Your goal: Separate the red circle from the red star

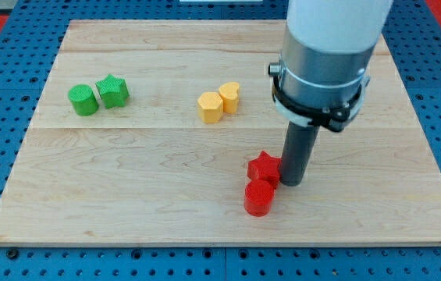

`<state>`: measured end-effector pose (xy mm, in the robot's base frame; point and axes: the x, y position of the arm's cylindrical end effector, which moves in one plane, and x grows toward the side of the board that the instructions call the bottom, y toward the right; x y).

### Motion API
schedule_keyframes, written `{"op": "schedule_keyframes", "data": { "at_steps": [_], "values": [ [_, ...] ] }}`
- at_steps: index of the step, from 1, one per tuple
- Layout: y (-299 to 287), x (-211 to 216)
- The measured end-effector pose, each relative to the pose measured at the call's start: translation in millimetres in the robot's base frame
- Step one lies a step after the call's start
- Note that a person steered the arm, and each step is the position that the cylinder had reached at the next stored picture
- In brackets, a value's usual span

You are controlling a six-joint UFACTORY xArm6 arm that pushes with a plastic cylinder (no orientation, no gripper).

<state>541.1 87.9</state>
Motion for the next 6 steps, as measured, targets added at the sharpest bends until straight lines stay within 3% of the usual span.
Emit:
{"op": "schedule_keyframes", "data": {
  "at_steps": [1,3,4,5,6],
  "values": [
    [2.4,14.0],
    [-101.7,45.5],
    [-119.2,43.6],
    [-100.1,43.4],
    [-37.1,26.9]
  ]
}}
